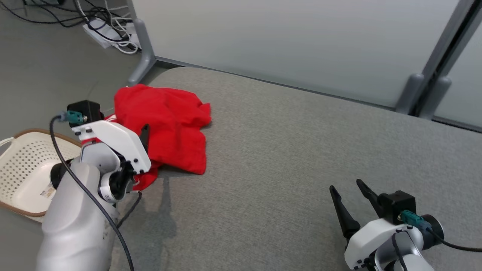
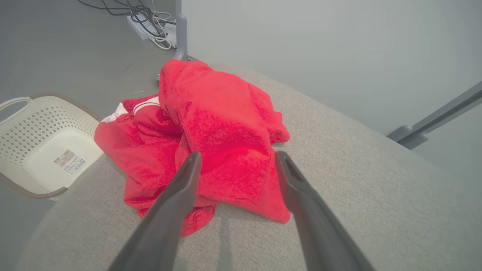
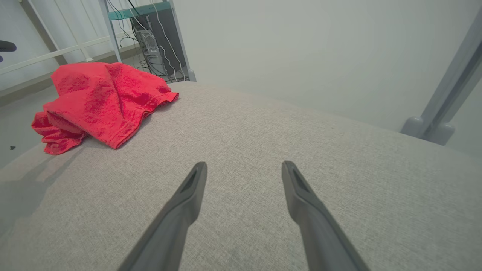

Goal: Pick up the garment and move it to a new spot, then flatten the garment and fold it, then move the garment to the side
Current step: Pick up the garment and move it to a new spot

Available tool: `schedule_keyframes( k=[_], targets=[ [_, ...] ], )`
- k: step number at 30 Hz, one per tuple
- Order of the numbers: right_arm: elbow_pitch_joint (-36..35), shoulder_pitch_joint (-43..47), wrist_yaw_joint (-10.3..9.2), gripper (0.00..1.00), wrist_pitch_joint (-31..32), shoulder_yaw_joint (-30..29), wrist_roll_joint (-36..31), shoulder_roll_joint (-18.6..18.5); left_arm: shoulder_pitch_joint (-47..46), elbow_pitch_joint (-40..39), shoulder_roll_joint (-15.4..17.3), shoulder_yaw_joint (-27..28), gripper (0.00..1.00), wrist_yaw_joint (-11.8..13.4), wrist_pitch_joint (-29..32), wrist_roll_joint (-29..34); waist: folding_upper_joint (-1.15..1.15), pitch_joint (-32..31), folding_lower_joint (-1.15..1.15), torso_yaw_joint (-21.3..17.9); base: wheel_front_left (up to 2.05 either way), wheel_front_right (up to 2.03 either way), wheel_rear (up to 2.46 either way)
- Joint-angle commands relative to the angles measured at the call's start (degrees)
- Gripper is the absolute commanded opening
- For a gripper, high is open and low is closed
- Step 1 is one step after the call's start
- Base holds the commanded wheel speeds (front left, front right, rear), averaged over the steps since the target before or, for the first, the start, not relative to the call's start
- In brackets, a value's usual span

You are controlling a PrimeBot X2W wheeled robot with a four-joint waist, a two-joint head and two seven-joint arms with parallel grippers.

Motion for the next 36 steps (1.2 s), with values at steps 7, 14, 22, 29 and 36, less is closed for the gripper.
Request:
schedule_keyframes(
  k=[7,14,22,29,36],
  targets=[
    [-9.8,-0.3,0.05,1.0,6.3,-0.1,-5.1,-0.5,-11.1,13.4,3.2,4.1,1.0,4.0,3.8,-2.5,0.0,12.0,0.0,-12.6,0.0,0.0,0.0],
    [-15.9,1.5,0.05,1.0,9.0,-1.9,-6.8,-0.5,-15.0,20.9,6.3,4.0,1.0,5.9,4.5,-1.6,0.0,15.6,0.0,-15.1,0.0,0.0,0.0],
    [-16.3,1.8,0.05,1.0,8.3,-1.6,-4.6,-0.5,-17.9,23.3,7.3,2.0,0.0,3.3,2.5,-0.4,0.0,14.2,0.0,-13.8,0.0,0.0,0.0],
    [-12.8,2.3,0.05,1.0,5.9,-0.3,-1.4,-0.5,-19.9,21.9,9.0,1.1,0.0,1.8,2.1,0.1,0.0,9.1,0.0,-12.7,0.0,0.0,0.0],
    [-7.8,2.9,0.05,1.0,2.0,0.2,2.5,-0.5,-21.7,14.4,11.2,1.8,0.0,-1.3,-2.6,-0.8,0.0,1.1,0.0,-14.7,0.0,0.0,0.0]
  ],
)
